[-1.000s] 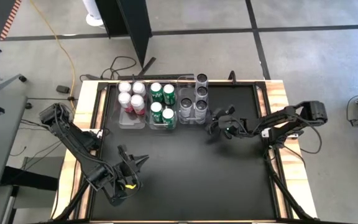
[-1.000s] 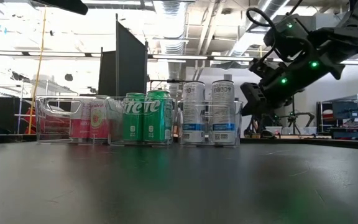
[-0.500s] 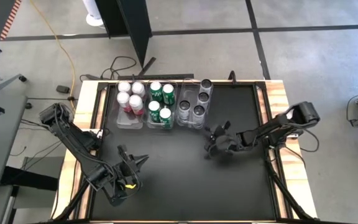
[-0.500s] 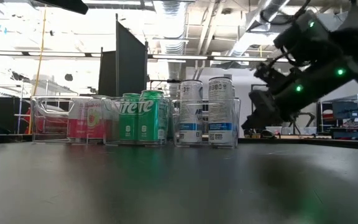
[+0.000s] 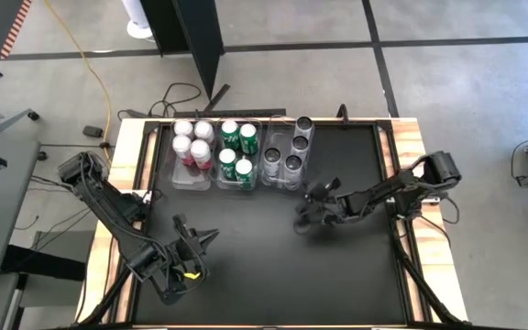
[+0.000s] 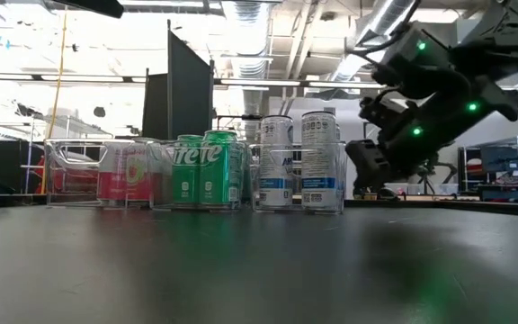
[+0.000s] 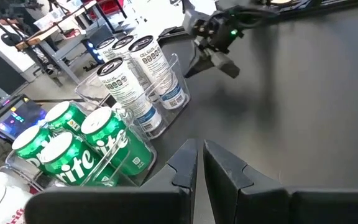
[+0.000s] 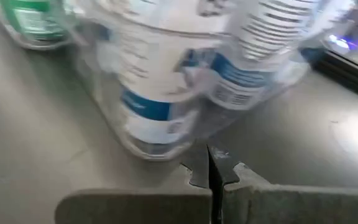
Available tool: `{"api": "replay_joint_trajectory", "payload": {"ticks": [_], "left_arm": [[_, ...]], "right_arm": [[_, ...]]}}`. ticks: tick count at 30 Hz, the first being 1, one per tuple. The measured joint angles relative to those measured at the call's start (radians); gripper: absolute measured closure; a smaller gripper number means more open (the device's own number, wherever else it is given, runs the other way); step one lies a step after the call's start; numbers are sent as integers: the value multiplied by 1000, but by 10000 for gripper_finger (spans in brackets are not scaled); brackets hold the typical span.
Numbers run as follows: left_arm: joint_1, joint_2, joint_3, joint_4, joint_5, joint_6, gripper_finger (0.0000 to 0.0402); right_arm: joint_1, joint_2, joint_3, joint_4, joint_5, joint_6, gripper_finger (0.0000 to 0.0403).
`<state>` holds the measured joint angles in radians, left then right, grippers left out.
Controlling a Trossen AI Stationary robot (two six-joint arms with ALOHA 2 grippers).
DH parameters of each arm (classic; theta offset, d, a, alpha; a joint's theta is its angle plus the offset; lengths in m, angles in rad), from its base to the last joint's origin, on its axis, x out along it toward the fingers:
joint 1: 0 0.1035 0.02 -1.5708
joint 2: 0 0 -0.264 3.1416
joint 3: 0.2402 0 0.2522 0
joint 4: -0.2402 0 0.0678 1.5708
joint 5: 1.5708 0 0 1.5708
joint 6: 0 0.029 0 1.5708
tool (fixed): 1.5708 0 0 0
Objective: Sort soda cans
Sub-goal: Move the bottom transparent bin to the right side of the top left transparent bin
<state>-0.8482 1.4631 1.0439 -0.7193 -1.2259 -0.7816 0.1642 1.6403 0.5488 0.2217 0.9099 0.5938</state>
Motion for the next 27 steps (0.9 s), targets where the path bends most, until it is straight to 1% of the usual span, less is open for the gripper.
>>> {"api": "replay_joint_trajectory", "payload": {"ticks": [5, 8, 12, 16, 20, 23, 27], "left_arm": [[-6, 0, 0, -1, 2, -1, 379], [-6, 0, 0, -1, 3, -1, 379], [-6, 0, 0, -1, 3, -1, 379], [-6, 0, 0, -1, 5, -1, 379], [-6, 0, 0, -1, 5, -1, 379], [-6, 0, 0, -1, 5, -1, 379], [-6, 0, 0, 0, 5, -1, 379]], "right_arm": [[-48, -54, 0, -166, 37, 113, 403], [-115, -93, -1, -239, 60, 183, 403], [-222, -143, 0, -223, 52, 192, 403], [-319, -184, -1, -229, 0, 203, 403], [-405, -218, -1, -249, -43, 251, 403], [-474, -223, 0, -273, -67, 296, 403], [-568, -206, 0, -291, -67, 370, 403]]}}
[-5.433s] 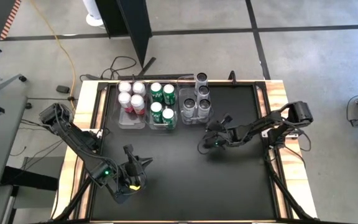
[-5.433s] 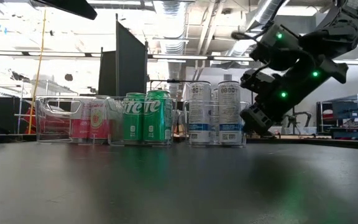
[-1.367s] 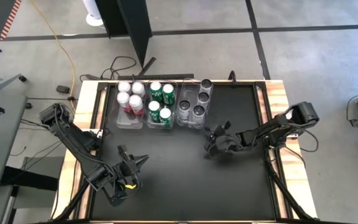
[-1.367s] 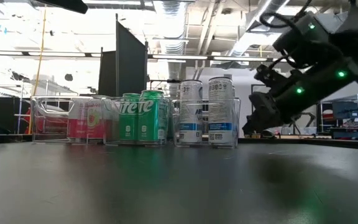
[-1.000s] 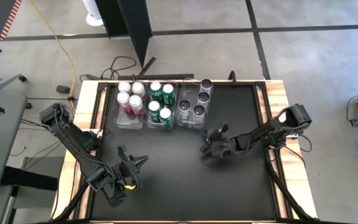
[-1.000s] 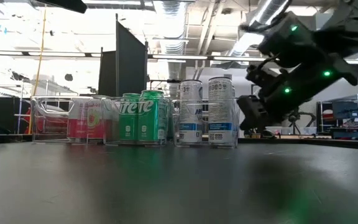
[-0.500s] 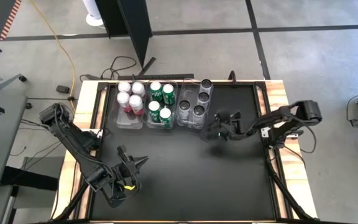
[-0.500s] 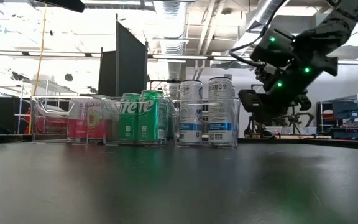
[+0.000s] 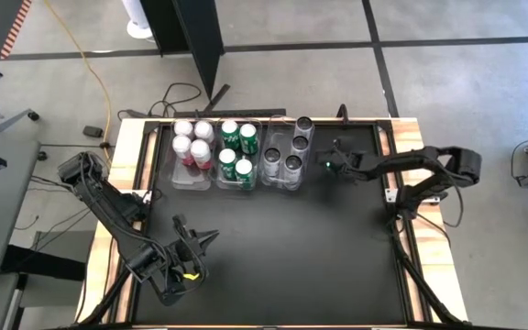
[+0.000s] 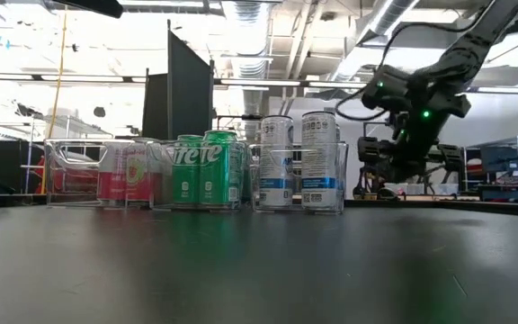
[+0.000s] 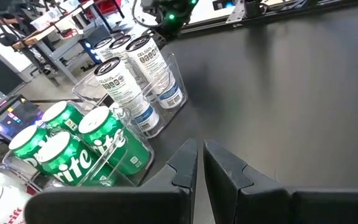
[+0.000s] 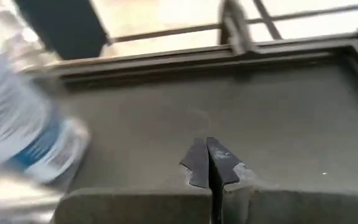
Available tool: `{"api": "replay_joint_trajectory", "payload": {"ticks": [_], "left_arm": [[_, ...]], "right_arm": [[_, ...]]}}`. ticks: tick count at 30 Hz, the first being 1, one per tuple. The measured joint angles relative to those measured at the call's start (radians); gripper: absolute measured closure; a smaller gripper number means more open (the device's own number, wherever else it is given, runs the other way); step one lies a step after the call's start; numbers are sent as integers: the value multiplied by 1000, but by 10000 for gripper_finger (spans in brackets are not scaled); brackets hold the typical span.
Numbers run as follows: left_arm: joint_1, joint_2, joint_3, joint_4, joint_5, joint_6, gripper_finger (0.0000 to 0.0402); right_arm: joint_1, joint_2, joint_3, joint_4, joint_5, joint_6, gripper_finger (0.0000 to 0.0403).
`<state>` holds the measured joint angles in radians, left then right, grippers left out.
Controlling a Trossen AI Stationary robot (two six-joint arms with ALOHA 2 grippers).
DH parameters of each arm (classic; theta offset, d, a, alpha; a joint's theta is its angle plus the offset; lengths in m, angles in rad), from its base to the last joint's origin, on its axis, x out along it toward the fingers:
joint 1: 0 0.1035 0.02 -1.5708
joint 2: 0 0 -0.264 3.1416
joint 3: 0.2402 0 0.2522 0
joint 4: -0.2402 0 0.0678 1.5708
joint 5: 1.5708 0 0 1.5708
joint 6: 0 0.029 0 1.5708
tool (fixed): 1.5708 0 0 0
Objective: Sort soda cans
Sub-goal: Move the bottom transparent bin to the right side of the top left transparent bin
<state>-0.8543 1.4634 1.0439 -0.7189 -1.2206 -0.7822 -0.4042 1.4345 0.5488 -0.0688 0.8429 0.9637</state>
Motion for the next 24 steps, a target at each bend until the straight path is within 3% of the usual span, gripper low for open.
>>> {"api": "replay_joint_trajectory", "payload": {"ticks": [9, 16, 24], "left_arm": [[0, 0, 0, 1, 0, 3, 379], [16, 0, 0, 2, -1, 18, 379], [15, 0, 0, -2, 2, 13, 379]], "right_arm": [[-134, 18, 0, 43, -2, 86, 403], [-185, 43, 68, 89, -12, -25, 403], [-256, 128, 117, 237, -203, -209, 403]]}}
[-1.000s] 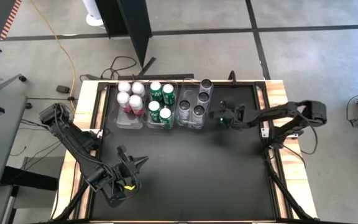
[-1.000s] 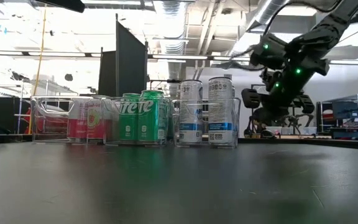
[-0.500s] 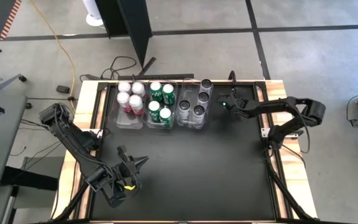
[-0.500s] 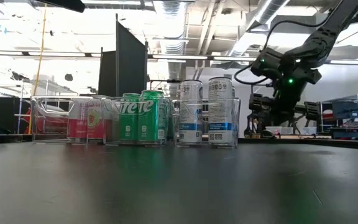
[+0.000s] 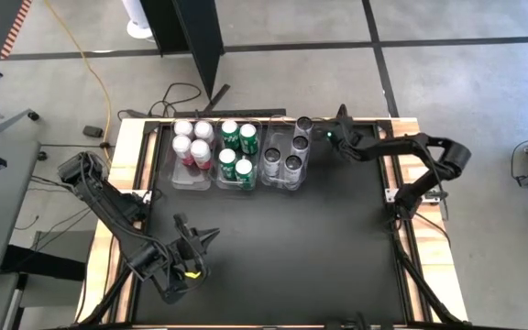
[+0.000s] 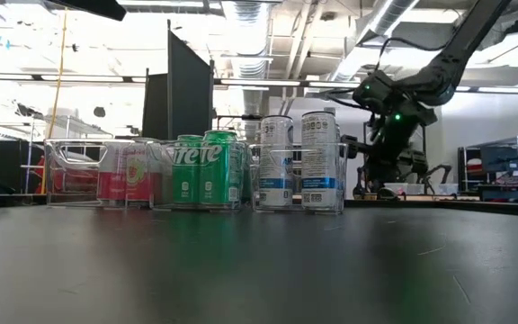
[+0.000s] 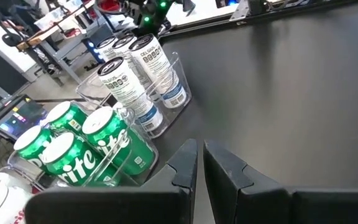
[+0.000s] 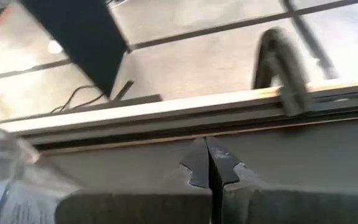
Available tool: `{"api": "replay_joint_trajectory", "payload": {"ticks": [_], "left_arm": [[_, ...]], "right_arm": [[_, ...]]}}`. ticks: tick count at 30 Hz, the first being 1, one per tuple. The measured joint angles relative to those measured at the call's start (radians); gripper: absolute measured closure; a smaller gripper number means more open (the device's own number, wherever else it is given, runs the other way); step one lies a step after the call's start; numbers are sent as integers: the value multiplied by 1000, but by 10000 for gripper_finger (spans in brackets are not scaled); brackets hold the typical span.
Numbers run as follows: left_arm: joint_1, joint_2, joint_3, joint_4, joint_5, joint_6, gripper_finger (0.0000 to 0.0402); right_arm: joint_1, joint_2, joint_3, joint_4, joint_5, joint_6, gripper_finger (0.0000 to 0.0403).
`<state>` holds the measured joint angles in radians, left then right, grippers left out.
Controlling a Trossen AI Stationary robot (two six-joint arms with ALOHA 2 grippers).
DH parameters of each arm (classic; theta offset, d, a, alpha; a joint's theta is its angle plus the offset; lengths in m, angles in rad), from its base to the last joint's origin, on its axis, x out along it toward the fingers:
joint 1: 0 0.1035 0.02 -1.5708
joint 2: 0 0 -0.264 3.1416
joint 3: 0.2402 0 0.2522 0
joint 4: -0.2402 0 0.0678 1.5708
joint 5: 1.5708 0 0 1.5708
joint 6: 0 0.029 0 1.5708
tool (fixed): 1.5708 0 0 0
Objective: Sort soda cans
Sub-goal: Move the bottom transparent bin to the right side of the top left transparent bin
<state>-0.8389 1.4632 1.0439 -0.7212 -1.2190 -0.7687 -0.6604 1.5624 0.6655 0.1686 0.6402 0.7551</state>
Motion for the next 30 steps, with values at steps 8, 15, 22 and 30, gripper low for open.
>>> {"api": "replay_joint_trajectory", "payload": {"ticks": [8, 15, 22, 30], "left_arm": [[-20, 0, 0, -5, 2, -19, 379], [-12, 0, 0, -5, 2, -25, 379], [-11, 0, 0, -5, 1, -25, 379], [-11, 0, 0, -5, 1, -25, 379]], "right_arm": [[-68, 17, -77, 187, -174, -50, 403], [-102, 17, -82, 291, -318, -110, 403], [-102, 17, -82, 311, -422, -142, 403], [-94, 17, -82, 396, -511, -161, 403]]}}
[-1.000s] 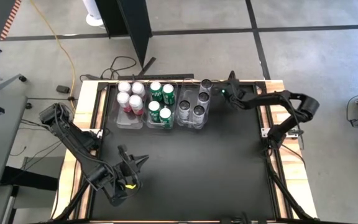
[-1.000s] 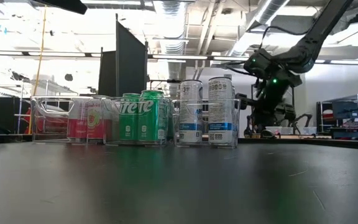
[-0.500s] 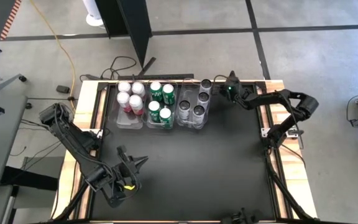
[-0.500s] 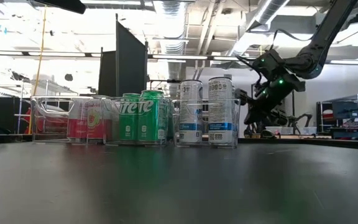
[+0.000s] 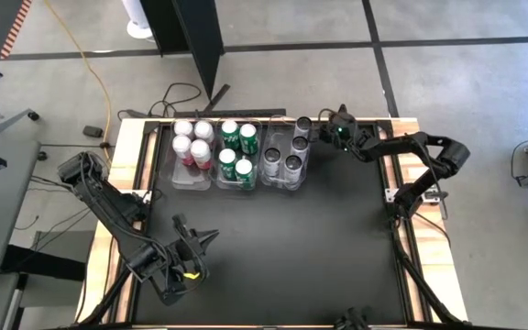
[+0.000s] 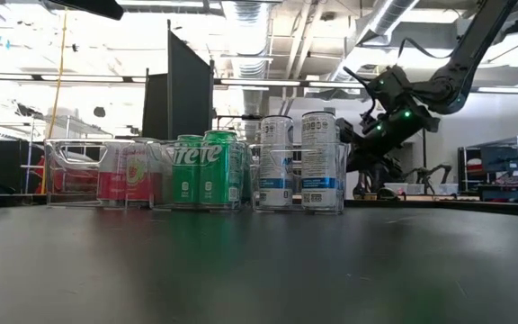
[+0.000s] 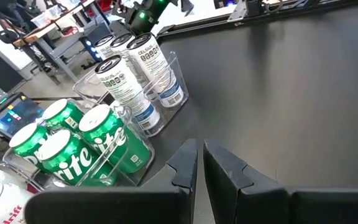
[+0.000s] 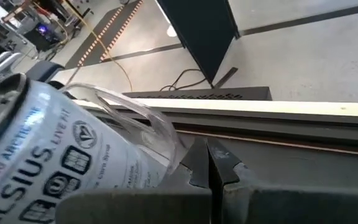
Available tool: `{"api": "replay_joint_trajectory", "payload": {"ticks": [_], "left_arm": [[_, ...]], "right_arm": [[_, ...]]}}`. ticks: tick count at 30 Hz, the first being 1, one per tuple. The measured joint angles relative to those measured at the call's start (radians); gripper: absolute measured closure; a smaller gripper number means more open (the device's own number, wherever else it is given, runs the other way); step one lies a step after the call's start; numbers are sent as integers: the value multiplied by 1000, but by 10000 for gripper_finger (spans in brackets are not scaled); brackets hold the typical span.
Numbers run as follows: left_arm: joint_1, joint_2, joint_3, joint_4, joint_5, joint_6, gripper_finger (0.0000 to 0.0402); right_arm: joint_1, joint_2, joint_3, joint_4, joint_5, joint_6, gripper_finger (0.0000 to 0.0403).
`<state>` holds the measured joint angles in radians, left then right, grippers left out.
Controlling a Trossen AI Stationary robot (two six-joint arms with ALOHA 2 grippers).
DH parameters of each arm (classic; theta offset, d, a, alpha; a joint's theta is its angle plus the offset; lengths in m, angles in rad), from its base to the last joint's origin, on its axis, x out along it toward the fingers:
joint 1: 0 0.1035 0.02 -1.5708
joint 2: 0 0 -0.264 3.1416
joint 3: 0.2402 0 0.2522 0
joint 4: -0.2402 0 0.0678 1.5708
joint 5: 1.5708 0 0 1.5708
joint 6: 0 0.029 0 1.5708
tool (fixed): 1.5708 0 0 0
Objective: Sort soda cans
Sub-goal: Move the bottom transparent bin to the right side of the top left transparent bin
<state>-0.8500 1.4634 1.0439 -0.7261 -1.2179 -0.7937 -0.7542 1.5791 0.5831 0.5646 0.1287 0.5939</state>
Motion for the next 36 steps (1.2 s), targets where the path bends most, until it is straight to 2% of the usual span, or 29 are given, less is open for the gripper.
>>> {"api": "replay_joint_trajectory", "payload": {"ticks": [7, 17, 23, 28, 32, 36], "left_arm": [[0, 0, 0, 0, 0, 0, 379], [0, 0, 0, 0, 0, 3, 379], [0, 0, 0, -2, 0, 7, 379], [1, 0, 0, -3, 0, 7, 379], [1, 0, 0, -3, 0, 6, 379], [0, 0, 0, -2, 2, -5, 379]], "right_arm": [[18, 27, 0, 38, -38, -19, 403], [63, 206, 2, 273, -68, 8, 403], [78, 242, 1, 279, -65, 27, 403], [125, 238, 1, 271, 10, 43, 403], [174, 237, -9, 272, 111, 59, 403], [182, 237, -56, 356, 103, 74, 403]]}}
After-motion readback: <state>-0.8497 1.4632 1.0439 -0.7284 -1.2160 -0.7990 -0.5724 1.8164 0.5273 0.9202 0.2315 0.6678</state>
